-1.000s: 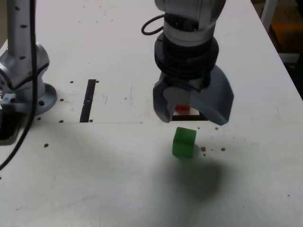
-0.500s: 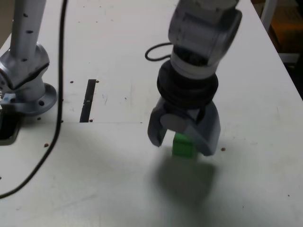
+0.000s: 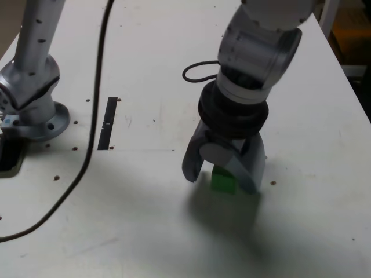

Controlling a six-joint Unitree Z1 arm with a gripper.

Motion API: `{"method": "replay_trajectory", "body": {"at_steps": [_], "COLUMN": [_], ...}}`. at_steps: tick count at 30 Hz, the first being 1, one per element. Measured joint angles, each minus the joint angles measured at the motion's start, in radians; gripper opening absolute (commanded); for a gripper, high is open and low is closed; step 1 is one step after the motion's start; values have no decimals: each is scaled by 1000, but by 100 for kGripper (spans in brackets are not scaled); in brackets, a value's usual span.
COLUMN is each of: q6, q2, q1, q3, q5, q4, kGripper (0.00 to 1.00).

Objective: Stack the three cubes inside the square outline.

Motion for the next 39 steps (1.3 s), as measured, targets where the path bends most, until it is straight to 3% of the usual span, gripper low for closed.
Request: {"method": "replay_trajectory", "body": {"at_steps": [8,18,23,29,33,39], "q6": [6,24,24,24,12,-69], "q2": [40,62,62,54,-2,-137], "q1": [4,4,4,4,3,-13], "q3": [-18,-21,-8,9,7,-23], "q5": [-10,-39,-63,-62,-46,11], "q4": [-15,-67,-71,-71,-46,49], "kGripper": [54,30,27,24,24,24]}}
